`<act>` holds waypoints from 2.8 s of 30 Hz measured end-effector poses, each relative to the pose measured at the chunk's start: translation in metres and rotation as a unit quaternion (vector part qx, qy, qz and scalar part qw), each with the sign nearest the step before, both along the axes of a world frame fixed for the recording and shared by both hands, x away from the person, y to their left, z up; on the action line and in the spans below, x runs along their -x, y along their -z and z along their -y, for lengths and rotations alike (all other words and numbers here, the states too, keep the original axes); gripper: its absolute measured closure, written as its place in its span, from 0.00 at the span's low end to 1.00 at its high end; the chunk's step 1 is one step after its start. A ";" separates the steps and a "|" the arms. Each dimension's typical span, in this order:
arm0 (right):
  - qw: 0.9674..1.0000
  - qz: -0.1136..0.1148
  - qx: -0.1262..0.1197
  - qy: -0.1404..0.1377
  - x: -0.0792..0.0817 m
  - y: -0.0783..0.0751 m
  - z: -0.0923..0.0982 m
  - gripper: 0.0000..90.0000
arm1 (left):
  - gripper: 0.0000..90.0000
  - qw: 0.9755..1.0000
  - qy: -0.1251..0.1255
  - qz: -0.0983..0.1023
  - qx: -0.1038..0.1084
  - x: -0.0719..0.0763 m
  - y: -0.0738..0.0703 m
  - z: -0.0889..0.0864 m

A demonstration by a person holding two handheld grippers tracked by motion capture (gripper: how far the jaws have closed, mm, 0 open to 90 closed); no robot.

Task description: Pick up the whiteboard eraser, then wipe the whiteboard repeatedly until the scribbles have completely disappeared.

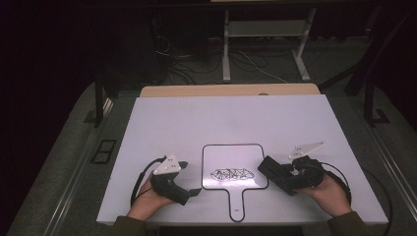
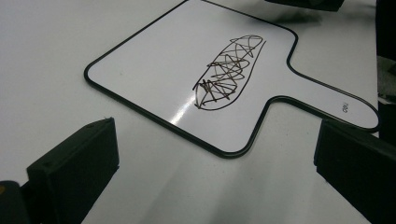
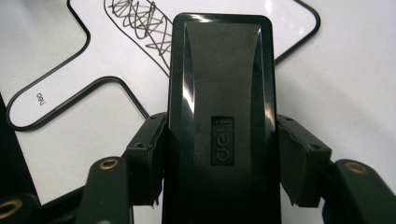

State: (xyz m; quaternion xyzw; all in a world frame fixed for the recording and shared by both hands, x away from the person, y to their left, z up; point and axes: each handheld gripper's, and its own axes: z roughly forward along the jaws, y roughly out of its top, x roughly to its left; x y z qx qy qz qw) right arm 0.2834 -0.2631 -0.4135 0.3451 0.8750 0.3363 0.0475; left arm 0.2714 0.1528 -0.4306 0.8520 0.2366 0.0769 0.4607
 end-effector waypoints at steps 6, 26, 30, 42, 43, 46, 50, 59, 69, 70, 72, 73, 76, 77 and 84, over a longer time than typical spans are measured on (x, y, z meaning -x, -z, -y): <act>1.000 0.004 -0.012 -0.006 -0.004 -0.006 -0.002 0.43 | 0.00 1.000 0.000 0.002 -0.003 0.001 -0.001 0.001; 0.999 0.007 -0.021 -0.039 -0.035 -0.018 -0.032 0.43 | 0.00 1.000 -0.004 0.002 0.002 0.001 0.000 0.001; 0.999 0.005 -0.020 -0.040 -0.039 -0.018 -0.037 0.43 | 0.00 1.000 -0.003 0.002 0.000 0.002 0.000 0.001; 0.998 -0.004 -0.005 -0.059 -0.055 -0.014 -0.066 0.43 | 0.00 1.000 -0.003 0.003 0.003 0.002 -0.001 0.001; 0.998 -0.003 -0.003 -0.062 -0.057 -0.013 -0.068 0.43 | 0.00 1.000 -0.004 0.003 0.003 0.002 -0.001 0.001; 0.998 -0.003 0.003 -0.068 -0.061 -0.010 -0.078 0.43 | 0.00 1.000 -0.003 0.003 0.003 0.001 -0.001 0.001; 0.997 0.000 0.021 -0.070 -0.064 -0.006 -0.087 0.43 | 0.00 1.000 -0.001 0.004 0.001 0.002 -0.001 0.001; 0.995 0.009 0.052 -0.085 -0.069 0.000 -0.103 0.43 | 0.00 1.000 -0.003 0.003 0.005 0.002 -0.001 0.000; 0.992 0.024 0.086 -0.088 -0.068 0.006 -0.109 0.43 | 0.00 1.000 0.000 0.004 0.002 0.002 -0.001 0.001; 0.992 0.027 0.092 -0.088 -0.068 0.006 -0.110 0.43 | 0.00 1.000 0.000 0.004 0.003 0.002 -0.001 0.001; 0.991 0.029 0.096 -0.088 -0.068 0.007 -0.110 0.43 | 0.00 1.000 -0.001 0.004 0.003 0.002 -0.001 0.001; 0.991 0.031 0.098 -0.088 -0.068 0.007 -0.110 0.43 | 0.00 1.000 -0.001 0.003 0.004 0.002 -0.001 0.001; 0.990 0.030 0.105 -0.088 -0.066 0.009 -0.113 0.43 | 0.00 1.000 0.000 0.004 0.002 0.002 -0.001 0.001; 0.990 0.032 0.107 -0.089 -0.066 0.010 -0.114 0.43 | 0.00 1.000 0.000 0.004 0.002 0.002 -0.001 0.001; 0.989 0.036 0.112 -0.089 -0.066 0.010 -0.114 0.43 | 0.00 1.000 -0.001 0.003 0.003 0.002 -0.001 0.001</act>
